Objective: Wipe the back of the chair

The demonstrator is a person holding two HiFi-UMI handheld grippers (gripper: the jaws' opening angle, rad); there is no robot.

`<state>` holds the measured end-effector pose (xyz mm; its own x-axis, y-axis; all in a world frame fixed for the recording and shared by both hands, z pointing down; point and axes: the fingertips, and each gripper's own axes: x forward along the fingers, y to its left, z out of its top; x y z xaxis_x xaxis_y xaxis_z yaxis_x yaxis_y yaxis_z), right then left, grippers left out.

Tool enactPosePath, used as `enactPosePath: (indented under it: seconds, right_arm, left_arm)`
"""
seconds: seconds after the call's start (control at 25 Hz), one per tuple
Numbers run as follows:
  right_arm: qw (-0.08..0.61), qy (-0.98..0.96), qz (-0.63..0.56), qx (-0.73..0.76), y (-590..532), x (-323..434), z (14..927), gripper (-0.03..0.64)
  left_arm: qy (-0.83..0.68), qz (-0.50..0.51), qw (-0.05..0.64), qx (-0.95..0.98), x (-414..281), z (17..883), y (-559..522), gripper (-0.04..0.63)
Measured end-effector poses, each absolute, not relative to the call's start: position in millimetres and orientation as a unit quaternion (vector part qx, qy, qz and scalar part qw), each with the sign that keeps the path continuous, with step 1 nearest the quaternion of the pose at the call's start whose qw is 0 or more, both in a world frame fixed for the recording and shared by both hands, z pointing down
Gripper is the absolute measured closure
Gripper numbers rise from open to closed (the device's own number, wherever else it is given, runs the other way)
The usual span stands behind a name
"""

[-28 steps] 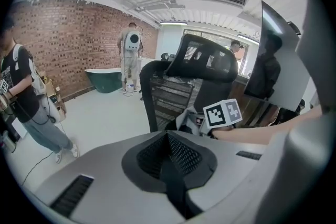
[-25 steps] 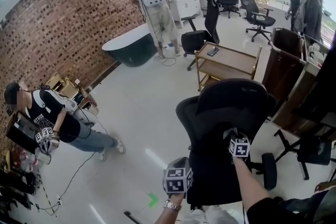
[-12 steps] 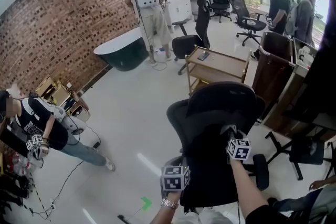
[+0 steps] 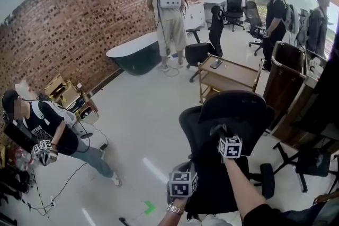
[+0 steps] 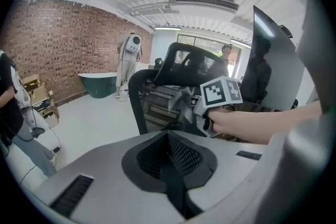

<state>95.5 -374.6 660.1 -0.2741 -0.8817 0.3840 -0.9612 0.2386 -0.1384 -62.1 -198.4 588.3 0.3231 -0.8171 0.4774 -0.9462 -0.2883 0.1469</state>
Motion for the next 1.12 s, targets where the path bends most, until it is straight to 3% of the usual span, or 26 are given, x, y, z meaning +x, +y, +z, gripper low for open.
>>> enactPosePath:
  seconds: [0.2, 0.32, 0.84, 1.12]
  right_arm:
    - [0.123, -0.704, 0.186, 0.675, -357.6, 231.4, 669.8, 0.603]
    - [0.118, -0.692, 0.204, 0.682, -333.0, 253.2, 671.3, 0.603]
    - [0.125, -0.760, 0.243, 0.590, -255.4, 127.5, 632.5, 0.603]
    - [0.140, -0.773, 0.229, 0.575, -244.6, 103.9, 601.3, 0.603]
  left_arm:
    - [-0.556, 0.149, 0.200, 0.793, -60.2, 583.2, -203.6, 0.594]
    - [-0.544, 0.147, 0.199, 0.802, -49.0, 583.2, -205.9, 0.594]
    - [-0.513, 0.154, 0.174, 0.826, -5.1, 579.2, -217.2, 0.594]
    - [-0.511, 0.163, 0.175, 0.826, -2.7, 575.7, -222.5, 0.595]
